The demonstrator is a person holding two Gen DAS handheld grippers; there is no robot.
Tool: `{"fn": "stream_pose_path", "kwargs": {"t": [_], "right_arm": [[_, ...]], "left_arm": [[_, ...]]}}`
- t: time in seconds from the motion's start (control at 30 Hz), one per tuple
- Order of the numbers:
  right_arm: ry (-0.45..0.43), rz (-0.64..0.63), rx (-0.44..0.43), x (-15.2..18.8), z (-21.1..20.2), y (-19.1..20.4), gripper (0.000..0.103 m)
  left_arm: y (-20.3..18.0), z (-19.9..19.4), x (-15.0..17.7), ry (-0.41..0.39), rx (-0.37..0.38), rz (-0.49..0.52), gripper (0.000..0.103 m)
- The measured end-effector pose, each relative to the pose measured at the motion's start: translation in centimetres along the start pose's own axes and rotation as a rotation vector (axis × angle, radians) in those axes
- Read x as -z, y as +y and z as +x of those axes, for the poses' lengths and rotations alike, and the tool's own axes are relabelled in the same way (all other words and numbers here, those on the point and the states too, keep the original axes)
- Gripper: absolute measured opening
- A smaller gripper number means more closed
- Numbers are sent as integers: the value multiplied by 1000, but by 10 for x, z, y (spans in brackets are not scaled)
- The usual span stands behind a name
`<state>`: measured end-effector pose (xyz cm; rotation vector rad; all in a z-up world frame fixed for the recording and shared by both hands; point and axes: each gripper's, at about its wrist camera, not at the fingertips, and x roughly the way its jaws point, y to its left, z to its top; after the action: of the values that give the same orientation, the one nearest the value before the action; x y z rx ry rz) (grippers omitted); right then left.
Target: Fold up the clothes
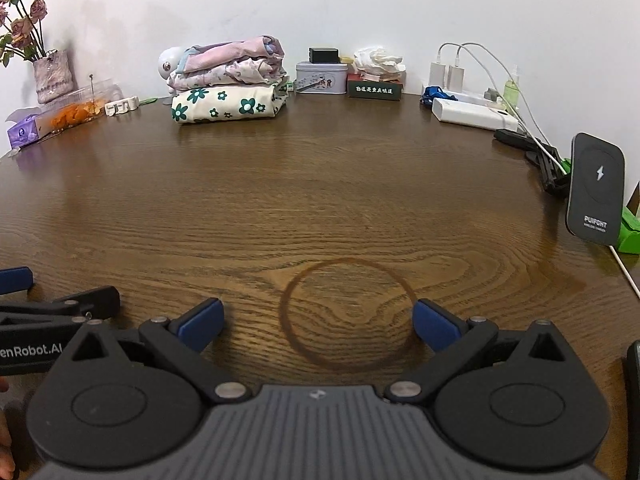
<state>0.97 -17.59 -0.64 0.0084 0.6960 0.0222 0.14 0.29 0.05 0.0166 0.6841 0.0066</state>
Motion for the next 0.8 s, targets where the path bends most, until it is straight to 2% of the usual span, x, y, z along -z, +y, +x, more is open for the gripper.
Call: {"fn": "stream_pose_path", "kwargs": {"t": [0.33, 0.8], "right_arm": [[-19, -16, -9, 12, -12, 2, 103], [-17, -14, -12, 11, -12, 2, 103]], "left_arm": [[-1, -3, 3, -7, 2, 1, 103], [-2, -1, 1, -4, 6, 5, 103]]}}
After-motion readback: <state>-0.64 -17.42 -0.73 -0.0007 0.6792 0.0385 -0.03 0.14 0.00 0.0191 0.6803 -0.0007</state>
